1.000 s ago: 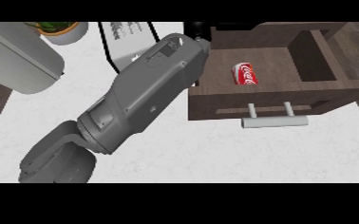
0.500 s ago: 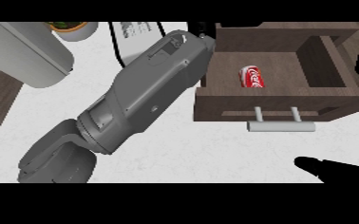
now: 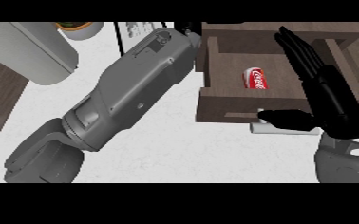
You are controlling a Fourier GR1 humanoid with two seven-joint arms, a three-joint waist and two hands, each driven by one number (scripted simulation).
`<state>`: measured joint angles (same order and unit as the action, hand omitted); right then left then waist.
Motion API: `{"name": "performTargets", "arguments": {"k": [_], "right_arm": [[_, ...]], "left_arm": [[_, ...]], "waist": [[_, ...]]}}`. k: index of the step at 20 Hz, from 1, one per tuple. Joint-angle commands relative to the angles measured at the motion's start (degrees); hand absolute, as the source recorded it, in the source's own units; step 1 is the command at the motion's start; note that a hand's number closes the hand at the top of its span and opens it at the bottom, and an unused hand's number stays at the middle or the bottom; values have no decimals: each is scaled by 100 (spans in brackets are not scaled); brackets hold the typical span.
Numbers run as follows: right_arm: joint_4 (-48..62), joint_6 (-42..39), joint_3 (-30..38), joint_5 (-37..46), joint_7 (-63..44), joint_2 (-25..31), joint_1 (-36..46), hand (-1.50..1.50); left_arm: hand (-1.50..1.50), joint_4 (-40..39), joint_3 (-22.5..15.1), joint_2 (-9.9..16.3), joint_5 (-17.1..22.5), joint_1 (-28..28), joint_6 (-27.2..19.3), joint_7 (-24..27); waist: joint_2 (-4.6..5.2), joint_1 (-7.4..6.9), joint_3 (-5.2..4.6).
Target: Pick up the can, place it into the drawer and close the drawer
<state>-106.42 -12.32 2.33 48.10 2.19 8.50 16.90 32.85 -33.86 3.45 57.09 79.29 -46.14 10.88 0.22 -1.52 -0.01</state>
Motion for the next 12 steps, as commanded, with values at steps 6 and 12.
{"name": "performTargets", "arguments": {"k": [6,12], "right_arm": [[2282,966,-776,1661,162,32,1023,-150],[4087,1973,-343,1837,463,-24,1598,-150]], "left_arm": [[-150,584,-127,588,-316,-345,-48,-412],[-150,1312,-106,1035,-497,-539,-202,-828]], "waist": [[7,-137,0],[-8,-113,6]]}}
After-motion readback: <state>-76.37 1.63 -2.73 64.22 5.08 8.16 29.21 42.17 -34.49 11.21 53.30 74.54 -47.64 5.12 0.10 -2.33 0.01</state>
